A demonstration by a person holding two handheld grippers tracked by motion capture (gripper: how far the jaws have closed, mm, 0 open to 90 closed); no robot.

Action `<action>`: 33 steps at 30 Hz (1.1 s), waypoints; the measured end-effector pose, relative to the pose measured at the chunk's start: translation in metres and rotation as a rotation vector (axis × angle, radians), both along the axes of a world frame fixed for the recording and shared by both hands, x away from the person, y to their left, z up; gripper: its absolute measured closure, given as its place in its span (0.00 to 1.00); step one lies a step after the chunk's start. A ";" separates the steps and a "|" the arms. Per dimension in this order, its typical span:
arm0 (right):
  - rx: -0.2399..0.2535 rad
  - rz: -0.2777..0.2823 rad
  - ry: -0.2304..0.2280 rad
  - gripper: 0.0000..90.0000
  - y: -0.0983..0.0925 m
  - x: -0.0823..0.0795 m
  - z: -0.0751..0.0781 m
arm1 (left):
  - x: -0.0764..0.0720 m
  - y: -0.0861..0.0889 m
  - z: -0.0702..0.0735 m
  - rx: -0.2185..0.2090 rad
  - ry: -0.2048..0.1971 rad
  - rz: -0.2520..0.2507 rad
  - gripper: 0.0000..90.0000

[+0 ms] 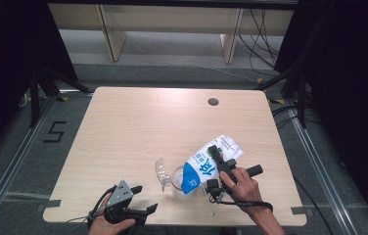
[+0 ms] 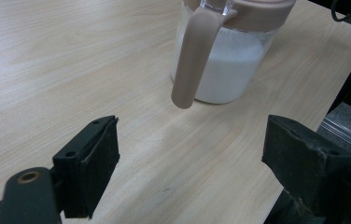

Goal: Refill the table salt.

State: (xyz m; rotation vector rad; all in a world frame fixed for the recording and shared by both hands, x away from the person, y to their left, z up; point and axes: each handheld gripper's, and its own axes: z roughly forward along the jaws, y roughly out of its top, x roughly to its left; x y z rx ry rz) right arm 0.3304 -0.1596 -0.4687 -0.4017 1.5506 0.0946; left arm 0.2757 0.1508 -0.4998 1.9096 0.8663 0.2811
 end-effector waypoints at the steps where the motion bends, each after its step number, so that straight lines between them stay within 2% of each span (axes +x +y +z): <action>1: 0.033 -0.005 0.005 0.85 -0.001 0.000 -0.002 | 0.000 0.000 0.000 -0.001 0.001 0.001 0.20; 2: 0.012 -0.008 0.009 0.85 0.000 0.000 -0.001 | 0.000 0.000 0.000 -0.001 0.002 0.002 0.20; 3: -0.010 0.021 -0.017 0.85 0.001 0.001 0.001 | 0.000 0.000 0.000 -0.002 0.002 0.002 0.20; 5: 0.037 -0.011 0.016 0.85 -0.001 0.000 -0.004 | 0.000 0.000 0.000 0.000 0.001 0.000 0.20; 7: 0.040 -0.009 0.015 0.86 -0.001 0.000 -0.003 | 0.000 0.000 0.000 -0.001 0.000 0.000 0.20; 8: 0.022 0.007 0.002 0.86 0.000 0.000 -0.001 | 0.000 0.000 0.000 0.000 0.001 0.000 0.20; 10: 0.031 -0.017 0.024 0.86 -0.001 -0.001 -0.001 | 0.000 0.000 0.000 -0.001 0.001 0.001 0.20; 15: 0.027 0.001 0.019 0.86 0.000 0.000 0.000 | 0.000 0.000 0.000 0.002 0.001 0.000 0.20; 17: 0.045 0.008 0.021 0.86 -0.001 0.001 -0.001 | 0.000 0.000 0.000 0.001 0.002 0.000 0.20; 20: 0.036 0.014 0.022 0.86 0.000 0.001 0.001 | 0.000 0.000 0.000 0.000 0.001 0.000 0.20; 21: 0.084 -0.011 0.047 0.86 -0.002 0.000 -0.001 | 0.000 0.000 0.000 -0.001 0.002 0.001 0.20; 24: 0.073 -0.009 0.055 0.86 -0.002 0.000 0.001 | 0.000 0.000 0.000 -0.001 0.001 0.001 0.20; 26: 0.088 -0.023 0.067 0.86 -0.002 -0.001 0.000 | 0.000 0.000 0.000 -0.001 0.001 0.001 0.20; 29: 0.072 -0.002 0.069 0.86 -0.002 0.000 0.002 | 0.000 0.001 0.000 0.004 0.001 -0.001 0.20; 30: 0.048 0.006 0.056 0.86 -0.001 0.001 0.005 | 0.000 0.001 0.000 0.003 0.002 0.000 0.20; 32: 0.050 0.000 0.074 0.86 -0.001 0.000 0.005 | 0.000 0.001 0.000 0.002 0.003 0.000 0.20; 33: 0.127 -0.030 0.103 0.86 -0.003 -0.001 -0.001 | 0.000 0.001 0.000 0.001 0.004 0.002 0.20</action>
